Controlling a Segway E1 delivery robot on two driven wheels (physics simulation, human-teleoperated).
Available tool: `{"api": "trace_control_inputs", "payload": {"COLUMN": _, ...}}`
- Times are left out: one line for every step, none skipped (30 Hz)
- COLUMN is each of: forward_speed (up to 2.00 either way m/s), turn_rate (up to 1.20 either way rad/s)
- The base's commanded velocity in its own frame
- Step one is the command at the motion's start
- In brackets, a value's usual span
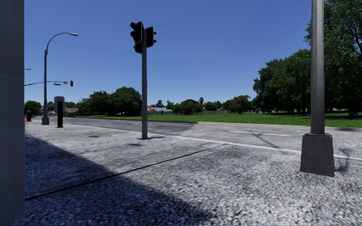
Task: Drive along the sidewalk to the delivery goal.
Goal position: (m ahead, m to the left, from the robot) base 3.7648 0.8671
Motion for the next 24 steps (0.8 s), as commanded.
{"api": "trace_control_inputs", "payload": {"forward_speed": 1.63, "turn_rate": 0.0}}
{"api": "trace_control_inputs", "payload": {"forward_speed": 1.63, "turn_rate": 0.0}}
{"api": "trace_control_inputs", "payload": {"forward_speed": 1.63, "turn_rate": 0.0}}
{"api": "trace_control_inputs", "payload": {"forward_speed": 1.63, "turn_rate": 0.0}}
{"api": "trace_control_inputs", "payload": {"forward_speed": 1.63, "turn_rate": 0.0}}
{"api": "trace_control_inputs", "payload": {"forward_speed": 1.63, "turn_rate": 0.0}}
{"api": "trace_control_inputs", "payload": {"forward_speed": 1.63, "turn_rate": 0.0}}
{"api": "trace_control_inputs", "payload": {"forward_speed": 1.63, "turn_rate": 0.0}}
{"api": "trace_control_inputs", "payload": {"forward_speed": 1.63, "turn_rate": 0.0}}
{"api": "trace_control_inputs", "payload": {"forward_speed": 1.63, "turn_rate": 0.0}}
{"api": "trace_control_inputs", "payload": {"forward_speed": 1.63, "turn_rate": 0.0}}
{"api": "trace_control_inputs", "payload": {"forward_speed": 1.63, "turn_rate": 0.0}}
{"api": "trace_control_inputs", "payload": {"forward_speed": 1.63, "turn_rate": 0.0}}
{"api": "trace_control_inputs", "payload": {"forward_speed": 1.63, "turn_rate": 0.0}}
{"api": "trace_control_inputs", "payload": {"forward_speed": 1.62, "turn_rate": 0.0}}
{"api": "trace_control_inputs", "payload": {"forward_speed": 1.61, "turn_rate": 0.1}}
{"api": "trace_control_inputs", "payload": {"forward_speed": 1.6, "turn_rate": 0.19}}
{"api": "trace_control_inputs", "payload": {"forward_speed": 1.6, "turn_rate": 0.19}}
{"api": "trace_control_inputs", "payload": {"forward_speed": 1.58, "turn_rate": 0.28}}
{"api": "trace_control_inputs", "payload": {"forward_speed": 1.55, "turn_rate": 0.36}}
{"api": "trace_control_inputs", "payload": {"forward_speed": 1.51, "turn_rate": 0.39}}
{"api": "trace_control_inputs", "payload": {"forward_speed": 1.44, "turn_rate": 0.46}}
{"api": "trace_control_inputs", "payload": {"forward_speed": 1.39, "turn_rate": 0.48}}
{"api": "trace_control_inputs", "payload": {"forward_speed": 1.36, "turn_rate": 0.49}}
